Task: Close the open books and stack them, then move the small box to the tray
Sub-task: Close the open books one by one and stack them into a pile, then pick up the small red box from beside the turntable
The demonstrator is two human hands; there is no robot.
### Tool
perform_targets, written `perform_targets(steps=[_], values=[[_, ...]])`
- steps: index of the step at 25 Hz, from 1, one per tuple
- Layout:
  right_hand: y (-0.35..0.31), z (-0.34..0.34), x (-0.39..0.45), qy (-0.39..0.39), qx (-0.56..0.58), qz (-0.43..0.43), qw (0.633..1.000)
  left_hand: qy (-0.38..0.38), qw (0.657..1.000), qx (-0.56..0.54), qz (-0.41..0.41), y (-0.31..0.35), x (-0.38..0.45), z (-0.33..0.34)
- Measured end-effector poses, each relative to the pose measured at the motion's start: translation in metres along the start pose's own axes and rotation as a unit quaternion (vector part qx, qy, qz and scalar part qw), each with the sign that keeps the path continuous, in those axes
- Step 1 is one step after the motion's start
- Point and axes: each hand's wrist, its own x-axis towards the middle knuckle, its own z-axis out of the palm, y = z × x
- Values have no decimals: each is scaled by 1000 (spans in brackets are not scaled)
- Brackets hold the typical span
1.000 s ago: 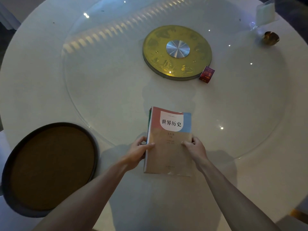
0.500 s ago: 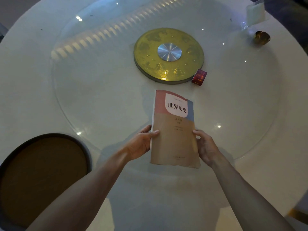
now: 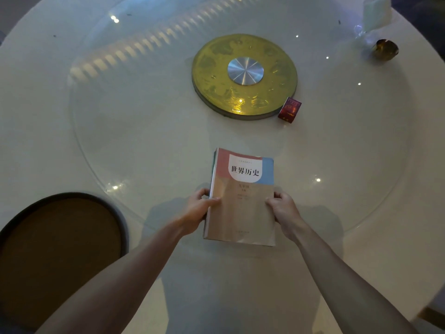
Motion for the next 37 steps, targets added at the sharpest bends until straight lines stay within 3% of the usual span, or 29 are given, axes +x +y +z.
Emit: perform_targets(steps=[4, 8, 14, 26, 28, 31, 37], values=[[12, 11, 1, 48, -48, -25, 997, 90, 992, 84, 19, -13, 4, 8], [16, 15, 1, 87, -122, -53, 987, 181, 942, 277, 56, -11, 0, 13], [17, 15, 9, 129, -228, -97, 960, 200, 920, 325, 85, -7, -10, 20], [11, 11, 11, 95, -184, -48, 977, 163, 947, 268, 65, 4, -7, 6], [6, 4, 15, 99, -197, -50, 974, 186, 927, 318, 76, 16, 2, 4], [-17, -12, 29, 123, -199, -73, 969, 232, 880, 380, 166, 52, 19, 12], [-99, -53, 88, 167, -227, -115, 952, 159, 848, 419, 281, 151, 78, 80]])
